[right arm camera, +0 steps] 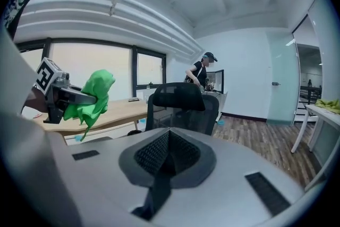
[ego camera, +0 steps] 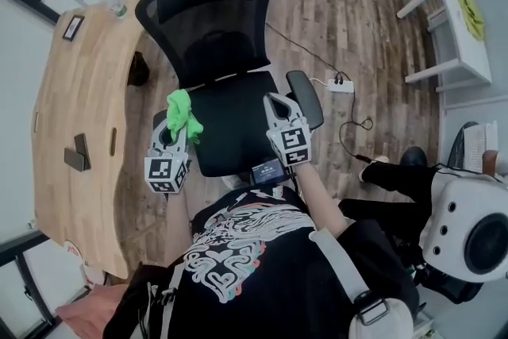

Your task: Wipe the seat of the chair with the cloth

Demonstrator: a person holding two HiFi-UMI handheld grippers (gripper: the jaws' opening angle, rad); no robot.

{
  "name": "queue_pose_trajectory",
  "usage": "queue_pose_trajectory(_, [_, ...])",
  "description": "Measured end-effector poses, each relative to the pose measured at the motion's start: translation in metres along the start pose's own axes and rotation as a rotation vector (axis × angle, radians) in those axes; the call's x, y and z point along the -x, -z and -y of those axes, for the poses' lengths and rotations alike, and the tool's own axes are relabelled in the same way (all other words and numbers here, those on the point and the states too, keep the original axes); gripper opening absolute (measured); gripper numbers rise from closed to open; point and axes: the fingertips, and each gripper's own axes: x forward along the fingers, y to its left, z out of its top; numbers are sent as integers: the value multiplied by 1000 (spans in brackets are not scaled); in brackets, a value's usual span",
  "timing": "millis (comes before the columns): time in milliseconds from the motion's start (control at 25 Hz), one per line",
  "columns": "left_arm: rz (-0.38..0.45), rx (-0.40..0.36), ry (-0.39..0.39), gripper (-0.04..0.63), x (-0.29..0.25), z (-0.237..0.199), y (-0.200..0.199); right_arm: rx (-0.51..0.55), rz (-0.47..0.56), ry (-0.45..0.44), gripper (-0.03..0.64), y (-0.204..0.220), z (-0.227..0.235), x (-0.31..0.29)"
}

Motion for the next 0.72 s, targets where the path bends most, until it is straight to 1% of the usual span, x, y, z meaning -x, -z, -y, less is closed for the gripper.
queue_pose_trajectory(240, [43,-3,-10,71,-4,-5,-16,-14,35,3,0,-16,0,-1])
queue_pose_trajectory(440, [75,-16,9,71,-11,-2,-28,-4,43,8,0,-26,2,-1])
queue_pose_trajectory(600, [76,-35,39,71,-18,2,-30,-21,34,2,0,-18,4,-4])
queue_pose_trajectory(720, [82,-51,47,71,-24,-3,-35,-29,26,-6,0,-15,0,-8])
